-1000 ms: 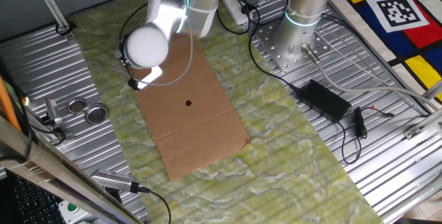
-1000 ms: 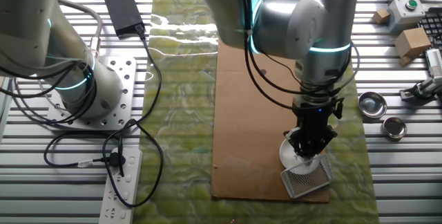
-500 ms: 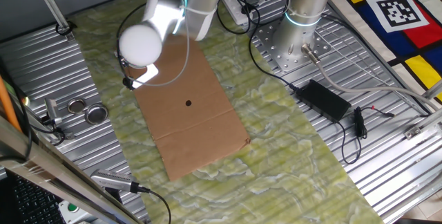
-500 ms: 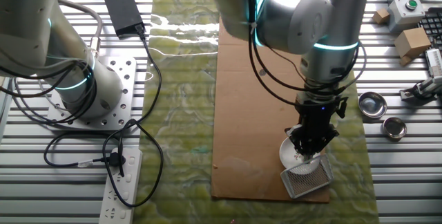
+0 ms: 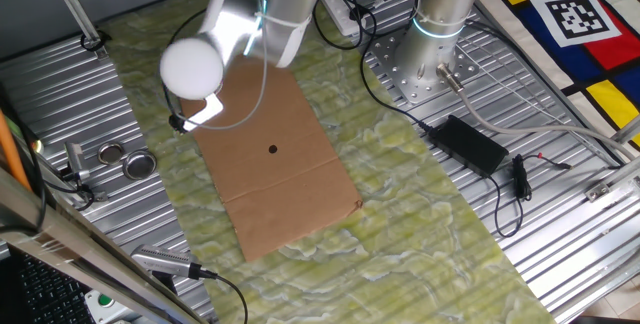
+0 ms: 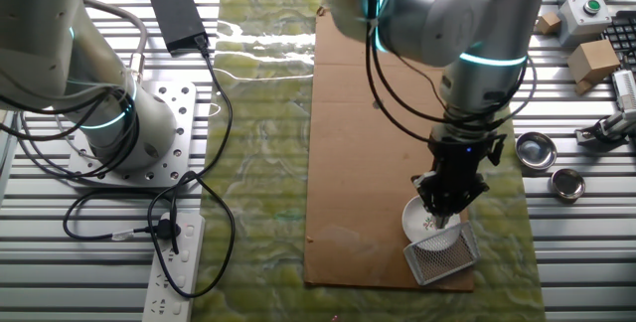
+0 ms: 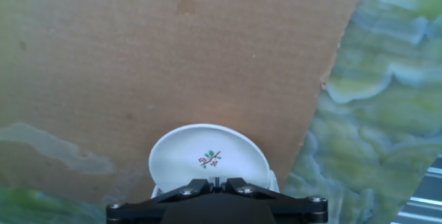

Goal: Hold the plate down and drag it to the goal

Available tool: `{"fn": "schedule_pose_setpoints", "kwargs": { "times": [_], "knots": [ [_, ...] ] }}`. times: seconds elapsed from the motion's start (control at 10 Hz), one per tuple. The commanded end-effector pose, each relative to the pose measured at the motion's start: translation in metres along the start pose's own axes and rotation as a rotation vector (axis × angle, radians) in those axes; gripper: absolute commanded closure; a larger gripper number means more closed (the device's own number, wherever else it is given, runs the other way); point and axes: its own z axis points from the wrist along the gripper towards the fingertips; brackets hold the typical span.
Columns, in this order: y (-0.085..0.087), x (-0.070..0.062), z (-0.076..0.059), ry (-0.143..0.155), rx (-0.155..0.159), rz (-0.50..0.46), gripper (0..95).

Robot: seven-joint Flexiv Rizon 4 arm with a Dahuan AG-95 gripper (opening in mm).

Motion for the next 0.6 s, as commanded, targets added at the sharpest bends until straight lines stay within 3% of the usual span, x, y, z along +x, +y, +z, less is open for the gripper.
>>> {"fn": "schedule_pose_setpoints", "kwargs": {
  "times": [0.1,0.2,0.3,0.5,0.6],
  "knots": [
    [0.005,0.001,-0.012,-0.067,-0.041,0.070,95.0],
    [0.009,0.000,-0.026,-0.109,-0.075,0.168,95.0],
    [0.011,0.000,-0.031,-0.124,-0.088,0.208,95.0],
    [0.024,0.000,-0.059,-0.269,-0.161,0.537,95.0],
    [0.029,-0.001,-0.067,-0.325,-0.191,0.672,95.0]
  ]
}}
